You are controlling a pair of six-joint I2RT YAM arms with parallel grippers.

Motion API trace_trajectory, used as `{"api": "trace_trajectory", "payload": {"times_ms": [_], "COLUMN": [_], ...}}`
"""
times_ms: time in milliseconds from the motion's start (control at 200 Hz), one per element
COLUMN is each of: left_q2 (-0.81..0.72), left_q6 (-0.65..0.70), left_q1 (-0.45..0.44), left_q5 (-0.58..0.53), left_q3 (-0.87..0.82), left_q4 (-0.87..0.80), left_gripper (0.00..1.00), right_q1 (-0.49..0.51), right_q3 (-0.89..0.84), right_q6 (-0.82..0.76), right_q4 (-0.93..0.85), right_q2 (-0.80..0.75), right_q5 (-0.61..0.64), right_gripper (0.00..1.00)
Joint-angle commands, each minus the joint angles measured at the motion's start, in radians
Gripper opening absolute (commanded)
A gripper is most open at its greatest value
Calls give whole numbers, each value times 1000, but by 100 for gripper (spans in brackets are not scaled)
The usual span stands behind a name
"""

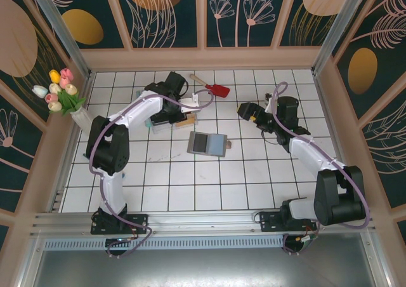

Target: Take the credit cards out of the card holder

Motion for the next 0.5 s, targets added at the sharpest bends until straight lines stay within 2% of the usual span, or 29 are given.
{"api": "trace_trajectory", "payload": {"times_ms": [0, 135, 340, 495], "left_q2": [41, 82, 99, 108], "left_q6": [31, 43, 55, 54], "left_q1": [4, 6, 16, 23], "left_q5": [-7, -14, -14, 12], "left_q3": [16, 75, 76, 85], "left_q4": [5, -43, -24, -52], "left_gripper": [0, 0, 0, 9], "right_q1": [-22, -32, -36, -37], "right_q3": [-28, -31, -36, -37], "right_q6": [8, 23, 29, 28], "right_q4": [34, 48, 54, 46], "right_q2": [-39, -36, -33, -38], "right_q5": [-15, -26, -43, -45], "right_gripper": [99, 99, 99, 99]}}
